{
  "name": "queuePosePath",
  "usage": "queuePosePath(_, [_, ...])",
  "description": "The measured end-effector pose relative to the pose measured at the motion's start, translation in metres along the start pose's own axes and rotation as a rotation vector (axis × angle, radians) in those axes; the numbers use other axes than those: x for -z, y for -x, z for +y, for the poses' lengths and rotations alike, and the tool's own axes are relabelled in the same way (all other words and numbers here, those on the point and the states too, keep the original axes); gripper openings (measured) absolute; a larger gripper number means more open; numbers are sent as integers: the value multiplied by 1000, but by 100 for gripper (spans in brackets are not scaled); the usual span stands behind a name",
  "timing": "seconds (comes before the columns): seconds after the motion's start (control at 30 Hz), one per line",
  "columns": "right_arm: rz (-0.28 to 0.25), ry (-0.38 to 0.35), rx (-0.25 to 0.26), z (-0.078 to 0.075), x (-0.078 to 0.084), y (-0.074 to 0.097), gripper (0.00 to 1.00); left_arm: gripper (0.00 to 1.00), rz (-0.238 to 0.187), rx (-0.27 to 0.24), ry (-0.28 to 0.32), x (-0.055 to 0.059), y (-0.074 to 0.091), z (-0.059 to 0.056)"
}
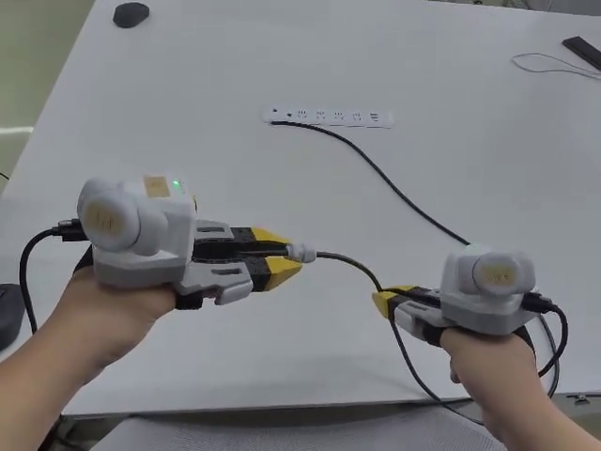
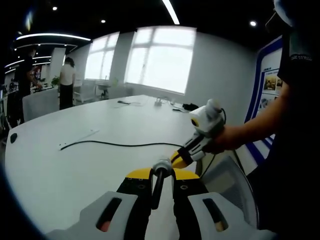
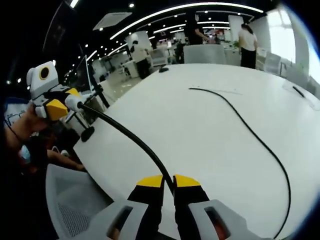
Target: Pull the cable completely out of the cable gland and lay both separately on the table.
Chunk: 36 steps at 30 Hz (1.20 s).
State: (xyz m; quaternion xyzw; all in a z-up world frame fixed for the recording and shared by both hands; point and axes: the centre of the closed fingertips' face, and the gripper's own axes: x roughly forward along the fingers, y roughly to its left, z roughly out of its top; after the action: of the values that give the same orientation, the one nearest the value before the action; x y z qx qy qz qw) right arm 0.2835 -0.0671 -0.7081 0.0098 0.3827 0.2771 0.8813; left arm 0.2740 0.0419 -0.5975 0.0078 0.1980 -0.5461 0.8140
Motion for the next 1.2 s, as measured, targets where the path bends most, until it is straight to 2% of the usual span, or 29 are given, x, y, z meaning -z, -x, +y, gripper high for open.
queuePosePath(0.1, [-9,72,-20,7,-2,2,4,15,3,0,1,-1,0,0])
queuePosePath(0.2, [-16,124,-18,12,-6,5,13,15,11,-5,-3,1,-1,0])
queuePosePath(0.33, [-33,203,-35,23,-17,12,19,15,17,-1,-4,2,0,-1])
queuePosePath(0.47, [-83,360,-69,43,-43,23,26,15,20,-1,0,3,1,-2])
queuePosePath(0.5, [-84,380,-71,45,-45,23,26,15,21,0,1,3,1,-2])
queuePosePath(0.53, [-86,433,-92,53,-50,26,26,15,22,1,2,4,1,-2])
queuePosePath(0.57, [-91,461,-101,59,-54,27,26,15,23,1,2,4,1,-2])
queuePosePath(0.67, [-104,607,-120,76,-66,29,27,15,20,1,3,3,1,-3])
queuePosePath(0.73, [-117,666,-131,87,-70,27,26,15,19,2,4,2,0,-4])
queuePosePath(0.87, [-108,712,-145,94,-68,14,21,15,17,1,4,0,1,-5])
queuePosePath(0.93, [-105,710,-163,97,-65,8,19,15,18,-1,5,0,1,-5])
queuePosePath(1.1, [-128,702,-189,105,-66,7,13,15,21,-1,16,2,1,-6])
queuePosePath(1.2, [-142,698,-190,106,-68,7,5,15,22,-1,18,2,1,-8])
